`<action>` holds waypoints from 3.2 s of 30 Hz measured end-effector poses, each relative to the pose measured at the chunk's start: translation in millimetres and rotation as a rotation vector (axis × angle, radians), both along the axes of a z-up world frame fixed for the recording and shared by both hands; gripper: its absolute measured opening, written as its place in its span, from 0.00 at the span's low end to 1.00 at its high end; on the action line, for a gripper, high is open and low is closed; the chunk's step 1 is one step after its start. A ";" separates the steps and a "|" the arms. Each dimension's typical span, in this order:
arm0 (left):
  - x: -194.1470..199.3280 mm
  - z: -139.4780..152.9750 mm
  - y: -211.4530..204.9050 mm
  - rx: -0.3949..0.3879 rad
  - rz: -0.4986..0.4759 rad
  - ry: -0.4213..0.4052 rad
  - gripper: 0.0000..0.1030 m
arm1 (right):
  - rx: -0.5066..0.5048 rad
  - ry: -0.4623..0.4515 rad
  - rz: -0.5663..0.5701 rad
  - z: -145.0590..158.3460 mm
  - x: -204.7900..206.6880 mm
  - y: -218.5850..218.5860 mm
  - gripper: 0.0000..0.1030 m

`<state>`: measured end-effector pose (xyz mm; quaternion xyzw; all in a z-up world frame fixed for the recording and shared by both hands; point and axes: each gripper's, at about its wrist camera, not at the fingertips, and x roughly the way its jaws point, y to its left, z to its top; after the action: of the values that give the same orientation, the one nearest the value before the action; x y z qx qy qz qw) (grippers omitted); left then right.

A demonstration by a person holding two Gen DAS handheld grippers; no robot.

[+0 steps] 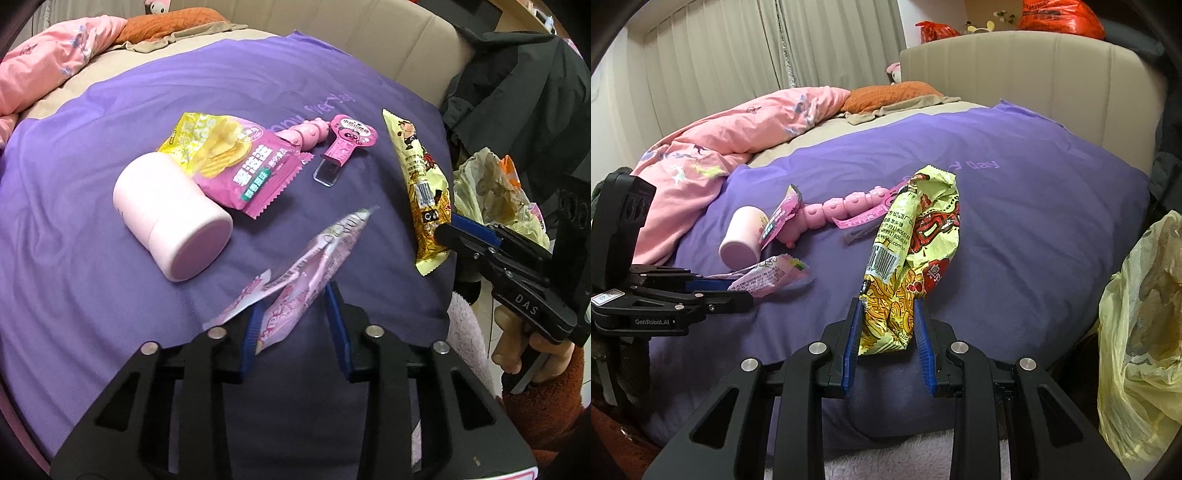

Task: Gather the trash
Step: 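Grasp a pink candy stick with the left tool while the right tool holds the yellow wrapper, then carry the pink candy stick and yellow wrapper over the bin and release both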

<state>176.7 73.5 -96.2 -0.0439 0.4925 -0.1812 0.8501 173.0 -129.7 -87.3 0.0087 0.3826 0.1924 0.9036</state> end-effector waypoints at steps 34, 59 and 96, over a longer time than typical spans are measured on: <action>1.6 12.0 22.9 0.053 -0.035 -0.016 0.48 | -0.018 -0.027 0.033 8.5 -5.4 -3.9 0.27; -11.5 26.3 1.8 0.042 0.010 -0.056 0.08 | -0.085 -0.127 0.066 45.0 -18.9 -18.7 0.27; 13.3 161.4 -139.1 -0.142 -0.229 -0.447 0.06 | -0.164 -0.295 -0.155 118.0 -60.3 -133.7 0.27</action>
<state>190.0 -65.5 65.2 -0.0062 0.2800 -0.3155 0.9067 112.7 -263.4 30.7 -0.0637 0.2587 0.0894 0.9597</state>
